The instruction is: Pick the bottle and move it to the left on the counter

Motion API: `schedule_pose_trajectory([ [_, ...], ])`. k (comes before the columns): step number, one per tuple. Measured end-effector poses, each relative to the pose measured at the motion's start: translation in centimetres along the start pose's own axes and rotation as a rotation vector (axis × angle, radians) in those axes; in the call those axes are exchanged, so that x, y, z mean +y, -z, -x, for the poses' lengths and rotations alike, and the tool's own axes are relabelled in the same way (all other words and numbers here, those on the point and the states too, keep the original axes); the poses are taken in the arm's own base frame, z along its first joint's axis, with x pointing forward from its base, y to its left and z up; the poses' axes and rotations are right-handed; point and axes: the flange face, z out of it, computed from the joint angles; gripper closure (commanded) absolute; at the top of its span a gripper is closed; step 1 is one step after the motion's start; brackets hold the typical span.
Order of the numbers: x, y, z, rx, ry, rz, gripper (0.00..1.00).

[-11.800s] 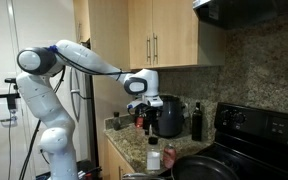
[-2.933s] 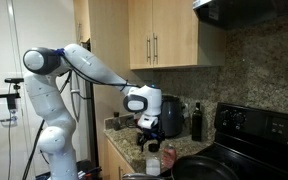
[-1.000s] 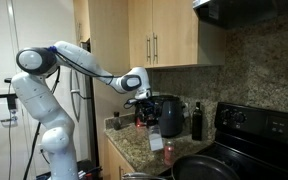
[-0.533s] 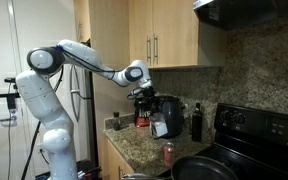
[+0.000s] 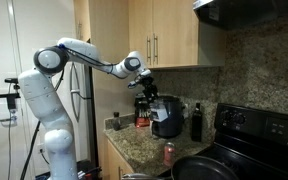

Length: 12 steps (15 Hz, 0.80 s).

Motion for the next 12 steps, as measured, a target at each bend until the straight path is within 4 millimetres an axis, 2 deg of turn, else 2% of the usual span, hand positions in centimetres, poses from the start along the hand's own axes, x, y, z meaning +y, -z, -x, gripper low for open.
schedule_pose_trajectory([
  [2,-0.5,-0.5,0.4,-0.008,0.049,-0.001,0.62],
  [4,-2.4,-0.4,1.9,-0.015,0.156,-0.014,0.62],
  [9,-10.7,3.8,9.0,-0.034,0.429,-0.095,0.62],
  [10,-11.8,4.3,10.3,-0.040,0.483,-0.102,0.37],
  [12,-12.8,5.0,12.2,-0.046,0.575,-0.117,0.37],
])
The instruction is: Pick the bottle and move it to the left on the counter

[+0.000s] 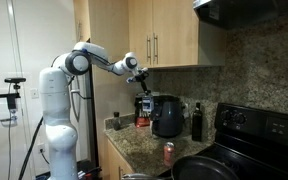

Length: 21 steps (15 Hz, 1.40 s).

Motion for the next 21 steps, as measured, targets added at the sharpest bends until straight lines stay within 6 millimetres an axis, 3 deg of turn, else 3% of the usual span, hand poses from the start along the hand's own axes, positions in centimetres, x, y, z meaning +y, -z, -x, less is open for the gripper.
schedule_pose_trajectory([
  [2,-0.2,0.1,0.2,0.000,0.025,-0.003,0.37],
  [3,-0.2,0.1,0.0,0.000,0.028,-0.002,0.62],
  [5,-0.2,-0.1,0.0,-0.006,0.039,-0.007,0.62],
  [7,-1.5,-0.8,0.8,-0.014,0.125,-0.018,0.62],
  [13,-11.9,-3.4,5.7,-0.033,0.425,-0.137,0.62],
  [15,-14.5,-3.7,7.6,-0.053,0.523,-0.183,0.62],
  [17,-15.9,-3.7,9.4,-0.096,0.617,-0.232,0.62],
  [20,-16.4,-3.5,10.9,-0.160,0.737,-0.282,0.62],
  [21,-16.5,-3.4,11.3,-0.166,0.772,-0.287,0.37],
])
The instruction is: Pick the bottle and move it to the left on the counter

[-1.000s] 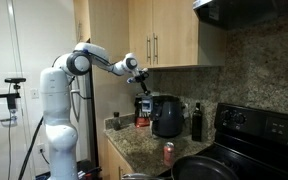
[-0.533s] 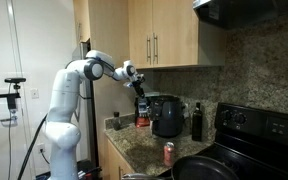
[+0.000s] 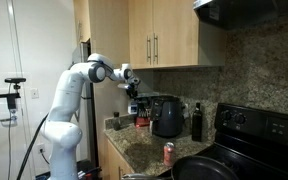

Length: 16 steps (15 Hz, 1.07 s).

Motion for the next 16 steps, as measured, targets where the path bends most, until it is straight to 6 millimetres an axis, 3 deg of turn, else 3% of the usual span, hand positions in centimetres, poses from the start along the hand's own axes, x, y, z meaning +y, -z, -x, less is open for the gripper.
schedule_pose_trajectory([
  [4,-0.6,0.0,0.2,-0.002,0.043,0.000,0.37],
  [5,-0.6,0.0,0.2,-0.002,0.043,0.001,0.62],
  [9,-0.8,-0.8,0.3,-0.013,0.057,0.000,0.62],
  [16,-4.4,-4.7,0.9,-0.059,0.168,-0.020,0.62],
])
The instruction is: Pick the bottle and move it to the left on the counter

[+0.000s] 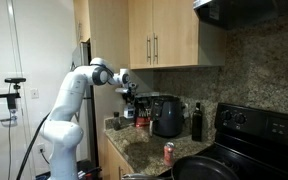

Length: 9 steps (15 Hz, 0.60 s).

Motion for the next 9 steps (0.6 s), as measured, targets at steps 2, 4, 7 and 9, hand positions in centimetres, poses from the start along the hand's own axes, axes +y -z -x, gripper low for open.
schedule_pose_trajectory([
  [2,-0.9,-0.8,-0.2,-0.007,0.012,-0.005,0.62],
  [4,-1.7,-1.6,-0.4,-0.012,0.025,-0.005,0.62],
  [7,-2.7,-3.1,-0.8,-0.025,0.043,-0.001,0.62],
  [9,-2.9,-4.4,-0.9,-0.041,0.043,-0.002,0.37],
])
